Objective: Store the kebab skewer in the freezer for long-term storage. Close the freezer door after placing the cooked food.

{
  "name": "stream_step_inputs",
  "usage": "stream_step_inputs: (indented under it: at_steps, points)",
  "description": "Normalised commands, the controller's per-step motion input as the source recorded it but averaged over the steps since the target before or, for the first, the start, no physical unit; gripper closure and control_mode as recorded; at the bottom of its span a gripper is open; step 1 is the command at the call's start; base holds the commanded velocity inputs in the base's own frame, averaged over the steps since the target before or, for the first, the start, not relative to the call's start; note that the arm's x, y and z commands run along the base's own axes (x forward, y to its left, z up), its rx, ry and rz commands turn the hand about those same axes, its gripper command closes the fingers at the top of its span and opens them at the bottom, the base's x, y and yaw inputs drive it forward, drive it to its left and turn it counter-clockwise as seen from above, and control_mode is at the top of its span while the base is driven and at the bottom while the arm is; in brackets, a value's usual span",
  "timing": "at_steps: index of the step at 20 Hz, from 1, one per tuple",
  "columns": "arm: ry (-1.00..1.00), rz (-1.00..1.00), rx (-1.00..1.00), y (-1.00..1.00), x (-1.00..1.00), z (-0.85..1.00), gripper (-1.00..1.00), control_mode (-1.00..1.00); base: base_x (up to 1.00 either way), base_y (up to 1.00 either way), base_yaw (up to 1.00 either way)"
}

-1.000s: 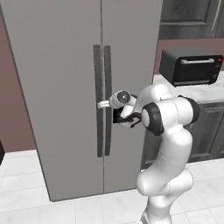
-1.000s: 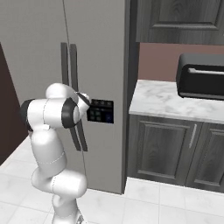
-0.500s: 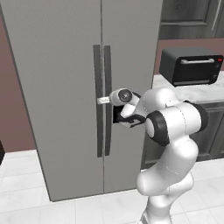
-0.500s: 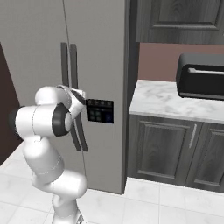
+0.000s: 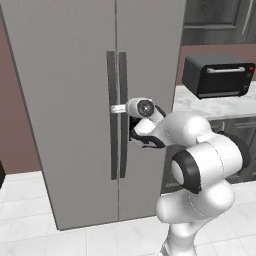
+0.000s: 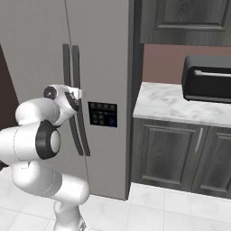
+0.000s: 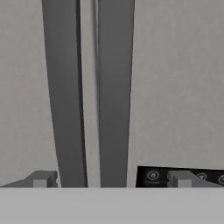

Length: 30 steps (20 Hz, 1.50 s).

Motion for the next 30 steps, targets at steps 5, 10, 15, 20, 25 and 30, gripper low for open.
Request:
stream_step_inputs:
  at_steps: [5, 10, 15, 20, 25, 30]
  points:
    - [0.00, -0.07, 0.00, -0.37, -0.24, 1.00, -1.00, -1.00, 0.00, 0.00, 0.00]
    - [0.07, -0.07, -0.01, -0.38, -0.06, 0.91, -1.00, -1.00, 0.00, 0.00, 0.00]
    - [0.24, -0.06, 0.00, -0.08, 0.22, 0.19, -1.00, -1.00, 0.00, 0.00, 0.00]
    - [0.05, -0.03, 0.03, -0.40, 0.34, -0.01, -1.00, -1.00, 0.00, 0.00, 0.00]
    - [-0.15, 0.00, 0.00, -0.19, 0.28, 0.00, -1.00, -1.00, 0.00, 0.00, 0.00]
    - [-0.19, 0.00, -0.01, 0.00, 0.20, -0.08, -1.00, -1.00, 0.00, 0.00, 0.00]
